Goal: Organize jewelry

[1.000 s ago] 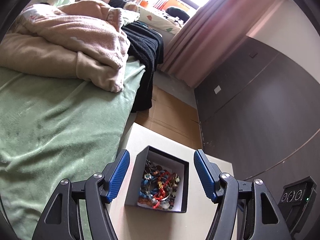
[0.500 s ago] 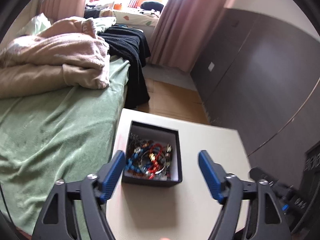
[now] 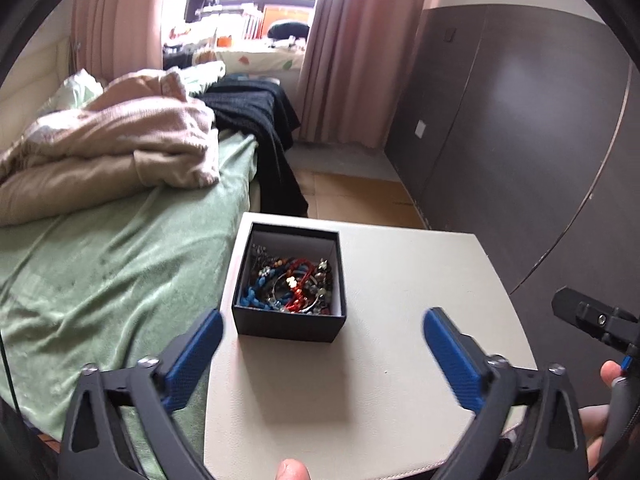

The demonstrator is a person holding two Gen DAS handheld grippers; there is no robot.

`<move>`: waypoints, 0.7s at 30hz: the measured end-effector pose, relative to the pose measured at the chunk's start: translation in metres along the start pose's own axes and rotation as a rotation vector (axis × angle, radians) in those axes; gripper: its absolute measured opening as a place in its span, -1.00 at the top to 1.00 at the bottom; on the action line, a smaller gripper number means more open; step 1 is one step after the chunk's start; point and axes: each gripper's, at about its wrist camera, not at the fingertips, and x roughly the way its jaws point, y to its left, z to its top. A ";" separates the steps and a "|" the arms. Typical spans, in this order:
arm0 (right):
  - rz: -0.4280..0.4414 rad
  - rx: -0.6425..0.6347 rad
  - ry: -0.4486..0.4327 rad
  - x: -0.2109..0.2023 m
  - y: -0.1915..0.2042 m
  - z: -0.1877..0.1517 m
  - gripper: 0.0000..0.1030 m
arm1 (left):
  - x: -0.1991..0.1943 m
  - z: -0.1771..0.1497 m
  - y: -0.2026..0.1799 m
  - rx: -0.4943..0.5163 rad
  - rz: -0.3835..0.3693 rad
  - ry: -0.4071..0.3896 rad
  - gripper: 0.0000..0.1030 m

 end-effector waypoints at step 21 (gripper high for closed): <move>0.013 -0.049 -0.009 -0.028 -0.004 -0.020 -1.00 | -0.023 0.000 -0.027 0.015 0.016 -0.098 -0.99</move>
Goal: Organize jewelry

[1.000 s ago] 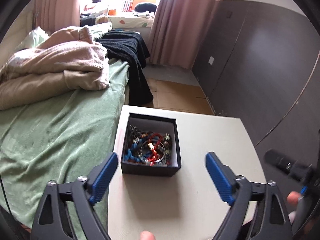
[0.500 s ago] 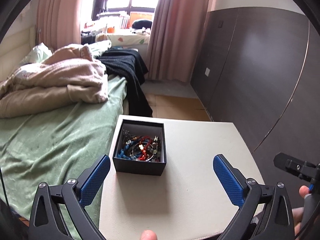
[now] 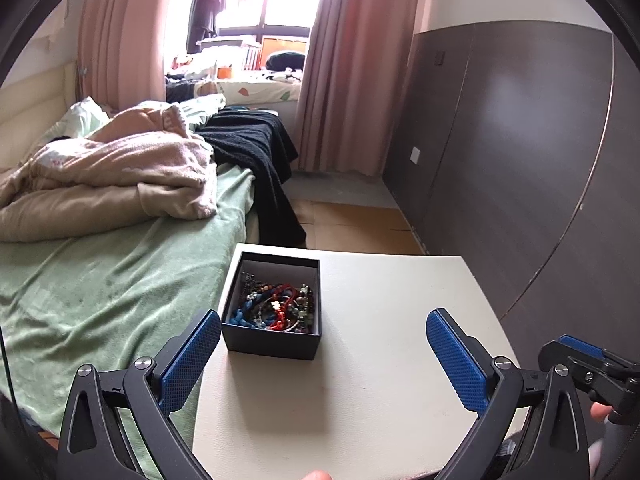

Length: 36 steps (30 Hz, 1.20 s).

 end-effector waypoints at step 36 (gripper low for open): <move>-0.039 0.001 -0.016 -0.006 0.000 -0.002 -1.00 | -0.007 -0.003 -0.001 0.034 -0.001 -0.028 -0.99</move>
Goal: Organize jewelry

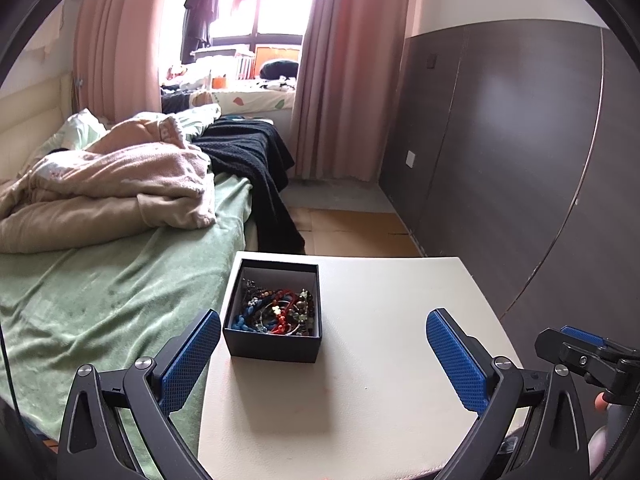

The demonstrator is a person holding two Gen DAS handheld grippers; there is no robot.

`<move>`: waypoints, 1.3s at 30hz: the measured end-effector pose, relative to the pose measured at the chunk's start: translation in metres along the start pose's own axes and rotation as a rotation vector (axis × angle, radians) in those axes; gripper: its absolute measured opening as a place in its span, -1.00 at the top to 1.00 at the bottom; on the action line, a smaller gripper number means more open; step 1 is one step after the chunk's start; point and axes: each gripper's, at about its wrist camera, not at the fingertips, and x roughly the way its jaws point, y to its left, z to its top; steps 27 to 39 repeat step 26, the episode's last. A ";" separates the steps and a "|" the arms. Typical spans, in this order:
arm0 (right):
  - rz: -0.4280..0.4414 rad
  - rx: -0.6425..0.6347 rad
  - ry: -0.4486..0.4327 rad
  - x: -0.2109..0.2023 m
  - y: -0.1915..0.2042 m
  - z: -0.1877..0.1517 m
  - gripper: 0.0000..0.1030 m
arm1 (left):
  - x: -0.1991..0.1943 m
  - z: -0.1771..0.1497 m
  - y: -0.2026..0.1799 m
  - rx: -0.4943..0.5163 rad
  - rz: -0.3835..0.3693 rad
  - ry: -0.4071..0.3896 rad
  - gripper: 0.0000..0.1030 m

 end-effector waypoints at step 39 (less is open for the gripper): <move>-0.023 0.003 0.020 0.005 -0.007 -0.001 -1.00 | 0.006 0.001 -0.002 -0.004 0.026 -0.002 -0.99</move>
